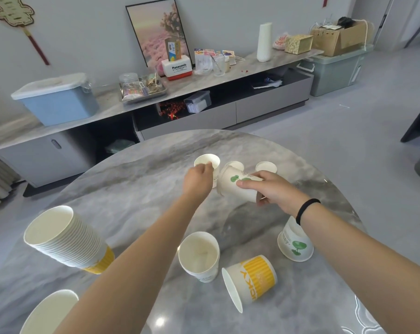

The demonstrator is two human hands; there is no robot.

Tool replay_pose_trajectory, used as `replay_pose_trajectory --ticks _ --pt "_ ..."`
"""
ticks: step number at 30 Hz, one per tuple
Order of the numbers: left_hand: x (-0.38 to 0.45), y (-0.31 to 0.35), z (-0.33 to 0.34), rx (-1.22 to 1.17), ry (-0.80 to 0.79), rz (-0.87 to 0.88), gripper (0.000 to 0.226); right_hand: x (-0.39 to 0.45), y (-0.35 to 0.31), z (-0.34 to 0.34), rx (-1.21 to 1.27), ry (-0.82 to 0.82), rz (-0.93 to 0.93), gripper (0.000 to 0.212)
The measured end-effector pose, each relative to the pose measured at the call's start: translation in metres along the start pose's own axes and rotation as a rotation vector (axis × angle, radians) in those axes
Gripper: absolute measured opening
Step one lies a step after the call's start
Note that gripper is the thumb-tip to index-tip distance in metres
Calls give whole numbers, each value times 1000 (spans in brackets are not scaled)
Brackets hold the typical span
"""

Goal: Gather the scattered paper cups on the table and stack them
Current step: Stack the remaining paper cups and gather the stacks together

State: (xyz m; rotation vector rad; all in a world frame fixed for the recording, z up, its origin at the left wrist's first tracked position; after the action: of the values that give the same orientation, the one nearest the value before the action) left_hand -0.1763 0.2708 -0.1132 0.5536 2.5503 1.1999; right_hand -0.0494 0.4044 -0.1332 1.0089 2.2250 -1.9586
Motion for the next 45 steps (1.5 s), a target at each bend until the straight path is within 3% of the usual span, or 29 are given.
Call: replay_pose_trajectory --ticks 2,5,8,11,15,17,20,24,27,29,35,38,42,45 --pt "15 3 -1 322 78 149 35 6 0 -6 -53 25 6 44" --pt "28 -6 13 556 -20 188 35 9 0 -8 -187 35 12 47" --pt "30 -8 1 473 68 139 31 12 3 -8 -219 36 18 48" --pt "21 -3 -13 234 40 49 34 12 5 -7 -194 43 4 50" --pt "-1 3 -8 -94 -198 -111 36 3 2 13 -15 -147 8 49" --pt "-12 6 7 -139 -376 -136 34 -3 2 19 -120 -229 16 43" --pt "-18 14 20 -84 -439 -117 35 -9 -1 3 -392 -214 20 39" --pt "6 31 24 79 -157 71 29 -8 0 -33 -470 -177 60 39" --pt "24 26 49 60 -222 47 66 -3 6 -46 -512 -153 83 18" --pt "31 17 68 -23 -329 -24 77 2 8 -50 -547 -129 78 19" --pt "39 2 58 -27 -253 65 60 7 9 -50 -553 -144 67 19" --pt "28 10 32 184 -195 245 60 5 8 -50 -553 -142 59 20" --pt "11 8 26 438 -382 309 62 3 9 -44 -631 -126 56 31" --pt "4 -4 34 440 -533 248 54 3 10 -35 -703 -117 51 38"
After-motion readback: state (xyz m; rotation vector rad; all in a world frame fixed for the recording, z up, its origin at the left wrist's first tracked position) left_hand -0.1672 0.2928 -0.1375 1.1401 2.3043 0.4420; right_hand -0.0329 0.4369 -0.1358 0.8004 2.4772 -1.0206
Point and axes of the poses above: each hand's wrist, its own x-axis towards the middle knuckle, its own z-axis out of the palm, y = z × x, the point moved 8 cm from there along x, towards the middle knuckle, and after that the axes turned 3 degrees about z, right-handed, at the moved point
